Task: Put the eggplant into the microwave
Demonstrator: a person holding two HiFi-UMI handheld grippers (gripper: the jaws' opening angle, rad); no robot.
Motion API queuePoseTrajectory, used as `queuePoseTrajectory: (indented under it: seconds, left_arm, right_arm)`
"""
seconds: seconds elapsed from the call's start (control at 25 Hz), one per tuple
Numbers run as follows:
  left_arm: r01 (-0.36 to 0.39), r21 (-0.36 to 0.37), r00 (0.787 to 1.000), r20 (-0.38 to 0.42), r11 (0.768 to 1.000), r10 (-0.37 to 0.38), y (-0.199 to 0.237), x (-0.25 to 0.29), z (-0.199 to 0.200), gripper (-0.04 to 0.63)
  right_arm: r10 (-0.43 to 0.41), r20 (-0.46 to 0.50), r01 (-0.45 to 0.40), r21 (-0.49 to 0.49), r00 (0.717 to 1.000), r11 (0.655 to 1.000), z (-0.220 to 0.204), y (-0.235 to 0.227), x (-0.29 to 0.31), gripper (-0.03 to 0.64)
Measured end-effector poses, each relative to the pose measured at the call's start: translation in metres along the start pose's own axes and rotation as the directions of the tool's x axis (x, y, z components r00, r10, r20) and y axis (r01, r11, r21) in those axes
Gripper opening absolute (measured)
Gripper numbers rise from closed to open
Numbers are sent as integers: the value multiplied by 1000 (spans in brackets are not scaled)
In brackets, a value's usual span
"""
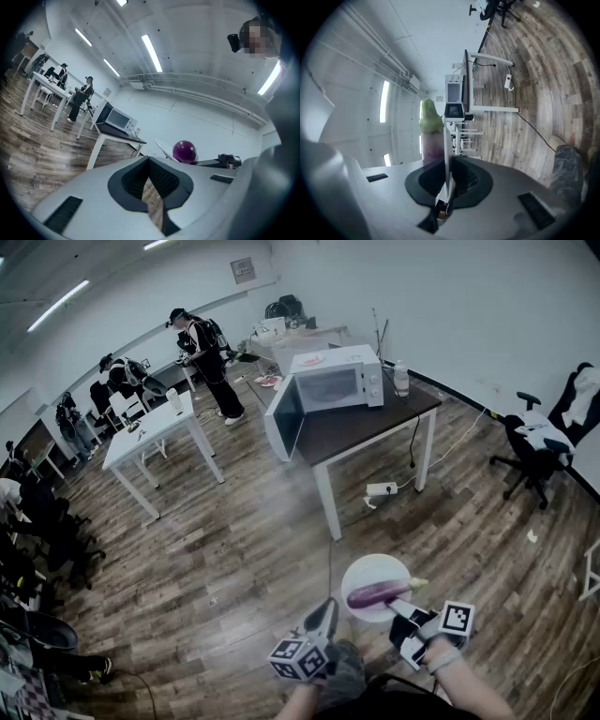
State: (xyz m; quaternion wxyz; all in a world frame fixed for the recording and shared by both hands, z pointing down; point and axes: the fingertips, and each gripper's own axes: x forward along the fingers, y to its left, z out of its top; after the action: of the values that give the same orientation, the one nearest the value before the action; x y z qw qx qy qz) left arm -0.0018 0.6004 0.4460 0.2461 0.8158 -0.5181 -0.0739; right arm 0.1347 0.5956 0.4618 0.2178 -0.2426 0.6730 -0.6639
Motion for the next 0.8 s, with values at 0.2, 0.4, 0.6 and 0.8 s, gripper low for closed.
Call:
queuePoseTrajectory:
  seconds: [0.2,0.4,0.6,0.8]
  left_arm:
    - [-6,8,1000,-3,1000,6,12,25,3,0]
    - [-10,-6,1000,-30,1000,10,30,52,6,0]
    - [-20,-11,999,-33,1000,20,63,87,24,0]
    - [3,8,999,-32,1000,-3,91,135,58,0]
  right_arm:
    - [-1,9,1,2,1000,1000,20,-2,18,17]
    - [0,15,-1,2,1000,1000,45,-5,42,17]
    - [-1,10,1,-12,1000,1000,71,-8,79,17]
    - [12,5,-12,-18,1000,1000,105,-1,128,17]
